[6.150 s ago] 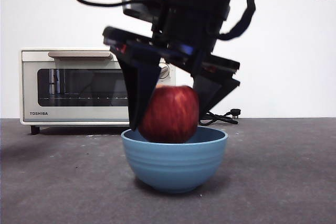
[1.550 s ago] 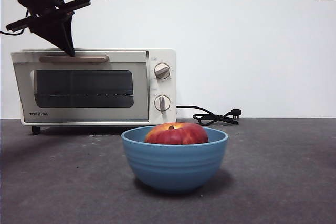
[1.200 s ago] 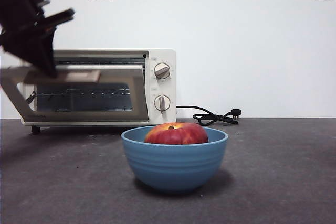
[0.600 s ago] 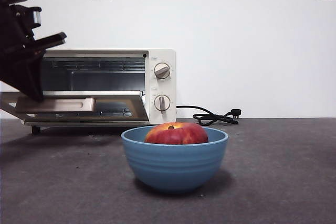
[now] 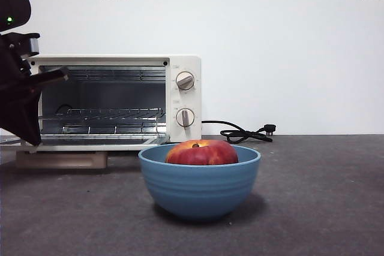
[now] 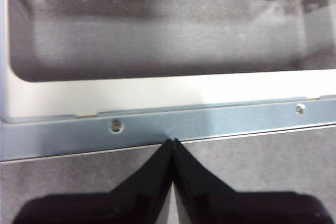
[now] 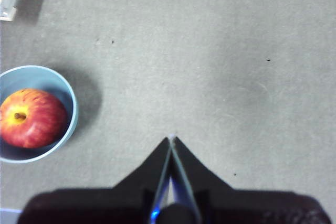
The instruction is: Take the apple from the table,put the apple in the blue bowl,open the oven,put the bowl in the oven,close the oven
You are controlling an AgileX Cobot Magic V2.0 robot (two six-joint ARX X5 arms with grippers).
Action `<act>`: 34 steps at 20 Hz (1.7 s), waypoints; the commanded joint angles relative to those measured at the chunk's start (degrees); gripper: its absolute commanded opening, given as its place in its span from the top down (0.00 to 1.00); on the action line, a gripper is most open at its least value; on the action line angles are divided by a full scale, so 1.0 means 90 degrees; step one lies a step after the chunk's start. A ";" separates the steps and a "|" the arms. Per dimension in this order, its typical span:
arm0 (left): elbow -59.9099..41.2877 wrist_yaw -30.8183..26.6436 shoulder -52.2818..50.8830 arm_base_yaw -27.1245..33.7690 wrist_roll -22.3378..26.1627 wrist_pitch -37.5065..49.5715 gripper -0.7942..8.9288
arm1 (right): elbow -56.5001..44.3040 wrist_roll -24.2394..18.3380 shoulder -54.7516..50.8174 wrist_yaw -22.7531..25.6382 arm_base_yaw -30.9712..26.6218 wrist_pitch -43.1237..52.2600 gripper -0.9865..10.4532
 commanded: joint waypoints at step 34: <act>-0.0306 0.0527 -0.4362 -0.1965 -0.0175 -0.3356 0.92 | -0.0066 -0.2756 0.3881 -0.3939 -0.1581 0.2480 0.66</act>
